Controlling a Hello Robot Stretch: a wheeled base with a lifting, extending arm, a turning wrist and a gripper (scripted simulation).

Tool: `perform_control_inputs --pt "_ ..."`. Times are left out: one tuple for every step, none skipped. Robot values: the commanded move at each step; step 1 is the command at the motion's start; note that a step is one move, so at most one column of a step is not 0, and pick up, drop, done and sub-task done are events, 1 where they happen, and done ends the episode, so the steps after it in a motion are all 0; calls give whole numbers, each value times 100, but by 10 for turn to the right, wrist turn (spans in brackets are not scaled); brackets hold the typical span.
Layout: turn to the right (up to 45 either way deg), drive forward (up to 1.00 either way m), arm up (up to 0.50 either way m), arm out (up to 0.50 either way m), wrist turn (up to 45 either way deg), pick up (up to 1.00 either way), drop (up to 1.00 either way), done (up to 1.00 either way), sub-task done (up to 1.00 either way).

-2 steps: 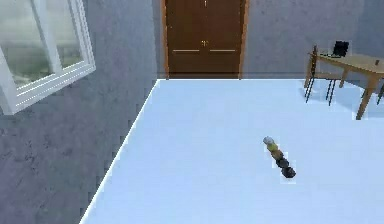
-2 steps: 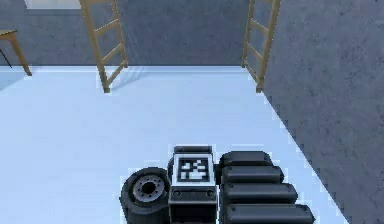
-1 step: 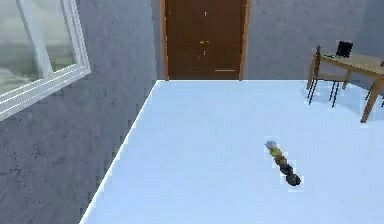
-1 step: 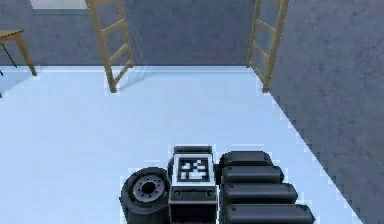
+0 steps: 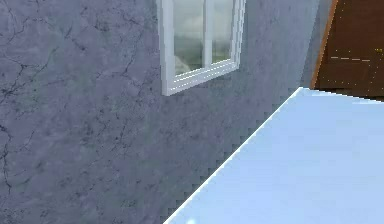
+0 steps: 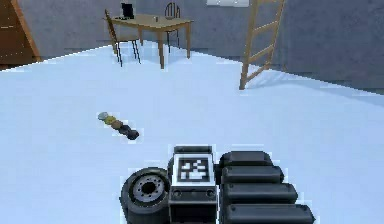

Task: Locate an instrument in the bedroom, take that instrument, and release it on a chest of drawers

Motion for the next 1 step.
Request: perform_control_inputs --pt "0 20 0 0 0 0 0 0 0"
